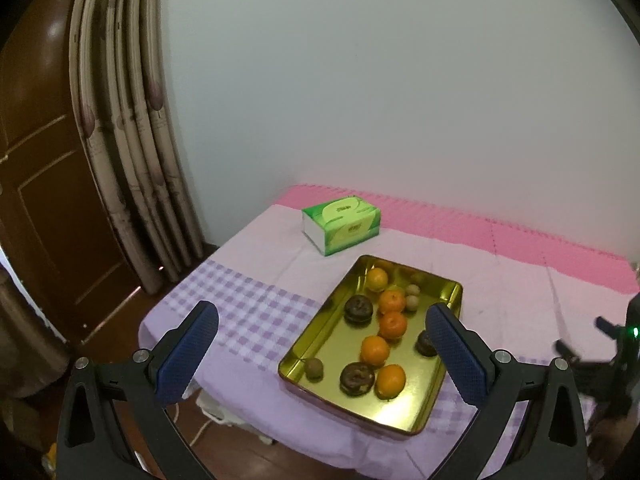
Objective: Organize fruits
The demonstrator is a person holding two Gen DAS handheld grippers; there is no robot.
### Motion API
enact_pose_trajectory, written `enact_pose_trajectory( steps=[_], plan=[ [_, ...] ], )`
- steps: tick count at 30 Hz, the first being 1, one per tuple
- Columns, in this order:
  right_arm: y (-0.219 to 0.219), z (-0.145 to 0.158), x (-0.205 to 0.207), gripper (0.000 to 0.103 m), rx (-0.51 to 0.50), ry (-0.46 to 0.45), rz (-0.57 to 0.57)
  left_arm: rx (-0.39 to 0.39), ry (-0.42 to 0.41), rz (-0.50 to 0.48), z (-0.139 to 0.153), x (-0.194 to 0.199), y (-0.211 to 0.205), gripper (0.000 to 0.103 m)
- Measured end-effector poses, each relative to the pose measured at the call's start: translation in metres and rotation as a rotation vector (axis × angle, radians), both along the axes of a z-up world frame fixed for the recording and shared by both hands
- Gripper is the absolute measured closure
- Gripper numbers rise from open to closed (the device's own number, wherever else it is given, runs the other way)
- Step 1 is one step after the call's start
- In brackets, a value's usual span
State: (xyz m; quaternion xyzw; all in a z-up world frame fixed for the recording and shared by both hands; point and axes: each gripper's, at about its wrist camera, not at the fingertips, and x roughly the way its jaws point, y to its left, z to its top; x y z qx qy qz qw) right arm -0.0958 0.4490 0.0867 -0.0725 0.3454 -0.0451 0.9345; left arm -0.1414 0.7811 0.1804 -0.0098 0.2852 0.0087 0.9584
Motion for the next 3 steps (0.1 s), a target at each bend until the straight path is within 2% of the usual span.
enact_pose_trajectory(
  steps=[3],
  plan=[
    [-0.054, -0.02, 0.013, 0.001, -0.036, 0.069, -0.104, 0.024, 0.025, 0.011, -0.003, 0.006, -0.005, 0.0]
  ],
)
